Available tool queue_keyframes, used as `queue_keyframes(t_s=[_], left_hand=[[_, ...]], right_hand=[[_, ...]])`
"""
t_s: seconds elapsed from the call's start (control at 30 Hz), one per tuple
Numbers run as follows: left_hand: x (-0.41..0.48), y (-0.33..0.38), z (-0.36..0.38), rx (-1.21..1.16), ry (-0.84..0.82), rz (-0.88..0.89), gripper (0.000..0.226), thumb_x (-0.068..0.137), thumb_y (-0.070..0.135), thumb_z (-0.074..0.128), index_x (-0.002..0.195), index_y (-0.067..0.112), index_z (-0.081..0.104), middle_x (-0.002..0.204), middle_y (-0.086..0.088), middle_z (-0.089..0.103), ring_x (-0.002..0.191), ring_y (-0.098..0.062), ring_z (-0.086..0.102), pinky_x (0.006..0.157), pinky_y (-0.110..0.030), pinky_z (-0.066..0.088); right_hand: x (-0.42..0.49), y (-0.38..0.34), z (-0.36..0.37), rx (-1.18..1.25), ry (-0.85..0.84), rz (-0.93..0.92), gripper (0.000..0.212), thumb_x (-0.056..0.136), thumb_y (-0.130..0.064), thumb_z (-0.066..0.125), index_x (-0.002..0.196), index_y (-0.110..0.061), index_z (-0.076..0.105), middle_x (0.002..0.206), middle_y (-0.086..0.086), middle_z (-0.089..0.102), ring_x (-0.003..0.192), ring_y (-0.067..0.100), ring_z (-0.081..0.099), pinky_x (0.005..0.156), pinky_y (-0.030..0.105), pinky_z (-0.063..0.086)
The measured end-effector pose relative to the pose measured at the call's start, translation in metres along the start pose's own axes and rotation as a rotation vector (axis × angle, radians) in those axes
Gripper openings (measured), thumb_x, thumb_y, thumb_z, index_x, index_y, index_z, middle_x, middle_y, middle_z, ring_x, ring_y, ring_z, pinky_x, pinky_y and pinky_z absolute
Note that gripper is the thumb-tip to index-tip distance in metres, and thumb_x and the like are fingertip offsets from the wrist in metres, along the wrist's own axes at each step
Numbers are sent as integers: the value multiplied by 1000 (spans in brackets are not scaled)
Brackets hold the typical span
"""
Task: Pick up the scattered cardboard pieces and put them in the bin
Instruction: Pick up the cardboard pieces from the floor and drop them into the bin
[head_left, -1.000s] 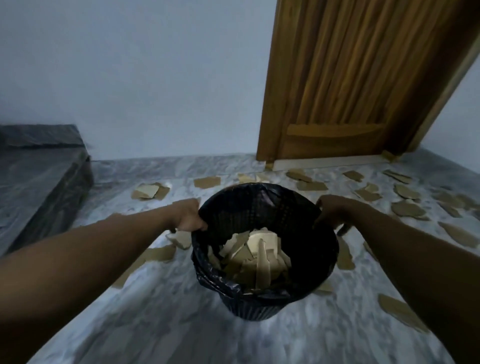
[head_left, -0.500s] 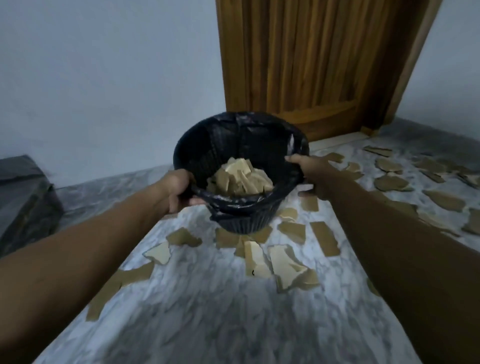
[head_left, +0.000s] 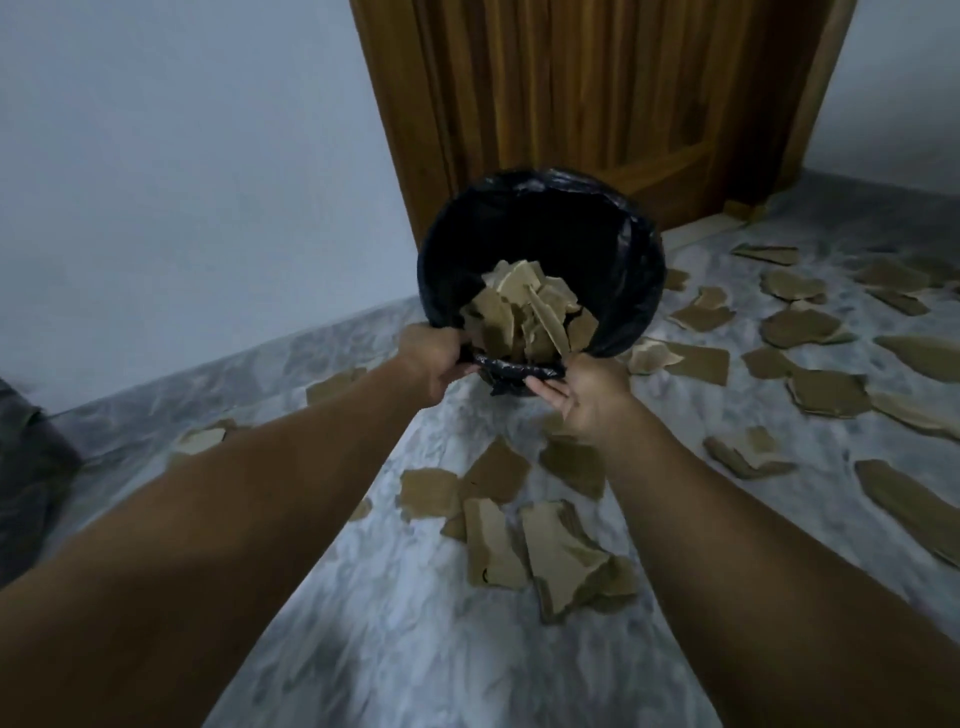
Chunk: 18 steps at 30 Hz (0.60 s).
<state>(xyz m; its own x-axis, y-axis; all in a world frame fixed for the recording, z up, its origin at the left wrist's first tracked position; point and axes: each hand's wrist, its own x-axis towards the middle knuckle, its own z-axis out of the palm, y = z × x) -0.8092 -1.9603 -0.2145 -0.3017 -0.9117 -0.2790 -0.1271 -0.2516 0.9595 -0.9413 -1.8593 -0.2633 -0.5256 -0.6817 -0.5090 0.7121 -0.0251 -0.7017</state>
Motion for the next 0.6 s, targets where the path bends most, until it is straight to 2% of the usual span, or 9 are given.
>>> queue_keyframes(t_s=[0.1,0.2,0.37,0.43,0.5,0.53,0.6], left_hand=[[18,-11,-3,34,49,-17,4,93,3,61,92,0,64,96,-16,67,80,-32,70,77,-42,62],[29,-14,-14,110,92,-57,17,94,15,64,104,1,64,99,-12,70,83,-33,73,69,-41,62],[28,-6,-26,238,111,-50,22,95,27,64,106,8,64,97,-5,70,89,-31,72,77,-44,60],[28,-16,-25,303,111,-27,29,95,29,62,117,9,59,97,-3,66,90,-31,70,75,-42,59],[29,-43,-28,409,127,-19,39,94,32,63,126,13,53,97,-6,65,85,-29,69,74,-41,58],[29,-62,-32,545,127,-3,42,91,35,65,125,14,54,96,-7,65,87,-29,69,75,-39,56],[27,-110,-41,908,58,0,47,86,44,66,122,16,58,105,-5,66,101,-26,66,79,-32,52]], right_hand=[[18,12,2,11,-15,30,36,103,-13,46,139,-6,44,121,20,61,81,30,72,59,34,61],[27,11,16,-24,-4,-8,42,100,-29,55,136,-9,46,109,20,66,67,25,75,55,33,61],[31,14,31,-274,29,-226,39,97,-38,58,125,-10,57,91,9,67,81,33,72,66,52,61],[46,32,24,-460,56,-307,41,92,-47,56,111,-11,60,91,11,66,82,35,68,75,54,59],[65,60,12,-731,53,-364,37,91,-44,54,91,-8,58,82,14,60,77,29,60,75,44,54],[69,72,3,-916,13,-363,31,93,-38,54,87,-8,56,76,12,54,77,25,55,73,37,47],[77,96,-18,-1372,-96,-256,18,97,-28,54,94,-11,57,69,2,42,82,21,48,73,29,36]])
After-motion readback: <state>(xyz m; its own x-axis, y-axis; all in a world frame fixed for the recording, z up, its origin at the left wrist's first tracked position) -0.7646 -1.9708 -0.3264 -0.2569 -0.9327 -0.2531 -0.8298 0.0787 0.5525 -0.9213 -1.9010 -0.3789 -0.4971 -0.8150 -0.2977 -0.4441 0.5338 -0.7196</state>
